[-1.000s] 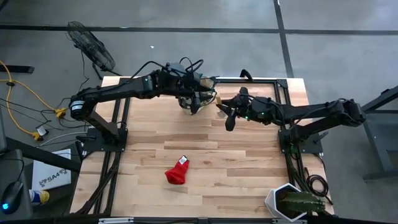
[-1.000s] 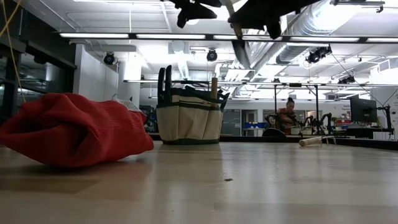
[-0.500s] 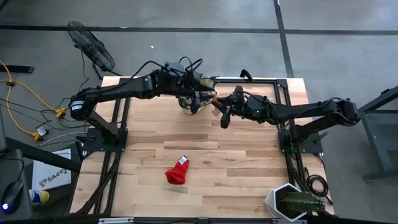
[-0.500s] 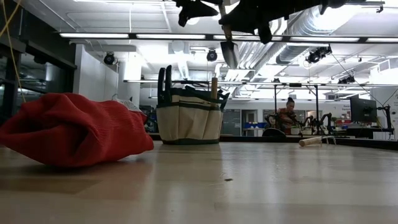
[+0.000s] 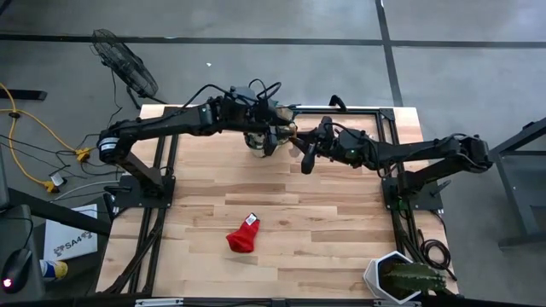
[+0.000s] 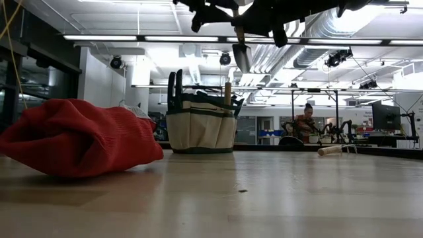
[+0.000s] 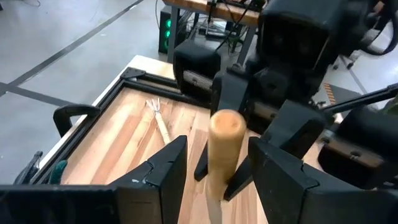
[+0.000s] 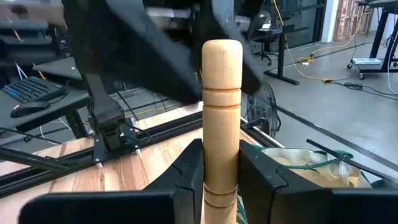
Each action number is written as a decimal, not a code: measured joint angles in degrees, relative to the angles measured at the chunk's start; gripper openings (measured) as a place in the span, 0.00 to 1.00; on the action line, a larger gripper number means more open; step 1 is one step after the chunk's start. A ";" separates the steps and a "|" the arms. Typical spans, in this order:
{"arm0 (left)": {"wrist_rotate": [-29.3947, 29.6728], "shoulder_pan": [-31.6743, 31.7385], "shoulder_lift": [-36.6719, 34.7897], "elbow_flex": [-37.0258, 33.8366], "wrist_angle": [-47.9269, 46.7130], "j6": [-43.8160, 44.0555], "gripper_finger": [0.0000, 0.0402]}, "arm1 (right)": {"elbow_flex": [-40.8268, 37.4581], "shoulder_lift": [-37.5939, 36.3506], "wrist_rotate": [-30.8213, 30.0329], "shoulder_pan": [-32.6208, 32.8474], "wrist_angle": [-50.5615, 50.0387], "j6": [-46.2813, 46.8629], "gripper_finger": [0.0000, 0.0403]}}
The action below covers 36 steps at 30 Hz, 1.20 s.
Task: Pick & Place Garden tools in Gardening bag
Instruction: Put the brown trowel into the white gardening bag
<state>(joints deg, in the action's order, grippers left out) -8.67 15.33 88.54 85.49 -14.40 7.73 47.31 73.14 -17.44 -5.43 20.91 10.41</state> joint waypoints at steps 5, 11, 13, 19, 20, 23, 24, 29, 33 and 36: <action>-0.04 -0.35 0.94 0.07 0.95 -0.01 0.41 | 0.00 0.00 -0.01 0.00 -0.06 -0.11 0.15; 0.10 -0.73 1.41 0.09 1.34 -0.05 0.41 | 0.00 0.00 0.01 0.00 -0.79 -0.11 0.15; 0.20 -0.72 1.39 0.09 1.48 -0.26 0.41 | 0.00 0.00 0.01 0.00 -0.79 -0.11 0.15; 0.25 -0.72 1.39 0.09 1.43 -0.42 0.41 | 0.00 0.00 0.03 0.00 -0.98 -0.13 0.15; 0.27 -0.72 1.39 0.09 1.40 -0.42 0.41 | 0.00 0.00 0.03 0.00 -0.98 -0.13 0.15; 0.27 -0.72 1.39 0.09 1.43 -0.42 0.40 | 0.00 0.00 0.03 0.00 -1.07 -0.13 0.15; 0.27 -0.72 1.39 0.09 1.43 -0.42 0.39 | 0.00 0.00 0.03 0.00 -1.07 -0.13 0.15; 0.23 -0.72 1.39 0.09 1.43 -0.42 0.28 | 0.00 0.00 0.03 0.02 -1.08 -0.13 0.15; 0.18 -0.72 1.39 0.09 1.40 -0.18 0.17 | 0.00 -0.02 0.07 0.02 -1.07 -0.37 0.15; 0.16 -0.72 1.39 0.09 1.40 0.03 0.16 | 0.00 -0.02 0.07 0.02 -1.10 -0.35 0.15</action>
<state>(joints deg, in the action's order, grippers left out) -8.51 14.61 89.93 85.58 -12.99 7.77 47.31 73.12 -17.37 -5.41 19.80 10.07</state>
